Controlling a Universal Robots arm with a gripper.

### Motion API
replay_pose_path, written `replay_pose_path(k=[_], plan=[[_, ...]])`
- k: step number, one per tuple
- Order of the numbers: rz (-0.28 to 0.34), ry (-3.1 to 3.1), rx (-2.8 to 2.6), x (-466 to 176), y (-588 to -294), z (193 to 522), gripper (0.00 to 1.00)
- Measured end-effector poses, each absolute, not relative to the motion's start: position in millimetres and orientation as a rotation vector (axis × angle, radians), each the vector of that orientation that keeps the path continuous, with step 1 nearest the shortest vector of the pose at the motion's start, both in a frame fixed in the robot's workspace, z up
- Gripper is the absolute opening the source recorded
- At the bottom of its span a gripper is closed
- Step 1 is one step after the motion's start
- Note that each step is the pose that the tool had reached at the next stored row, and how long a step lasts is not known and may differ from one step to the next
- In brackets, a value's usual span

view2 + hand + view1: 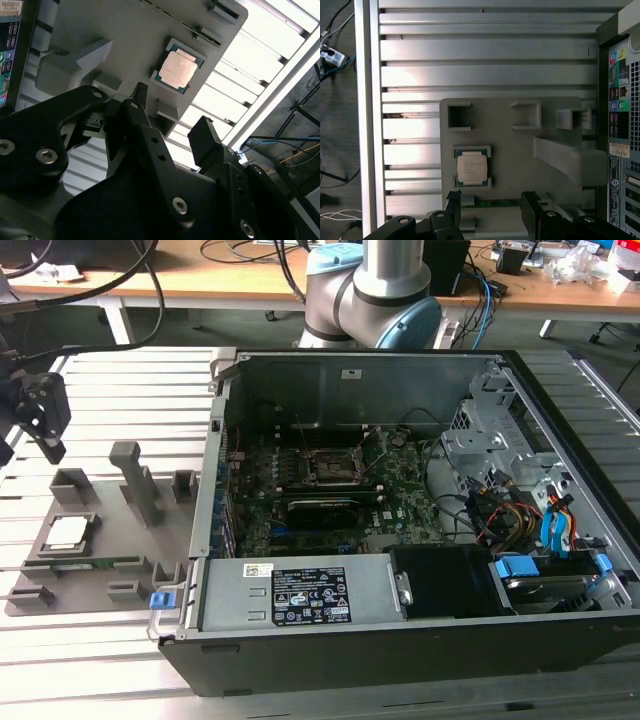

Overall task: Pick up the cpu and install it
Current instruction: 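Pick up the cpu and move it towards the insertion slot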

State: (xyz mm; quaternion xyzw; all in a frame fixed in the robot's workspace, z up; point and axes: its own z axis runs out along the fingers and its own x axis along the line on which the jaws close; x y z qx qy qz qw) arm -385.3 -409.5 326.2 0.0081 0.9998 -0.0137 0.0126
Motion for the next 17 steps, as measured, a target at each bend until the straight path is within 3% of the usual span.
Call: replay_pose_path(k=[17], plan=[[-0.043,3.116,0.025,-385,-410,310,0.60]])
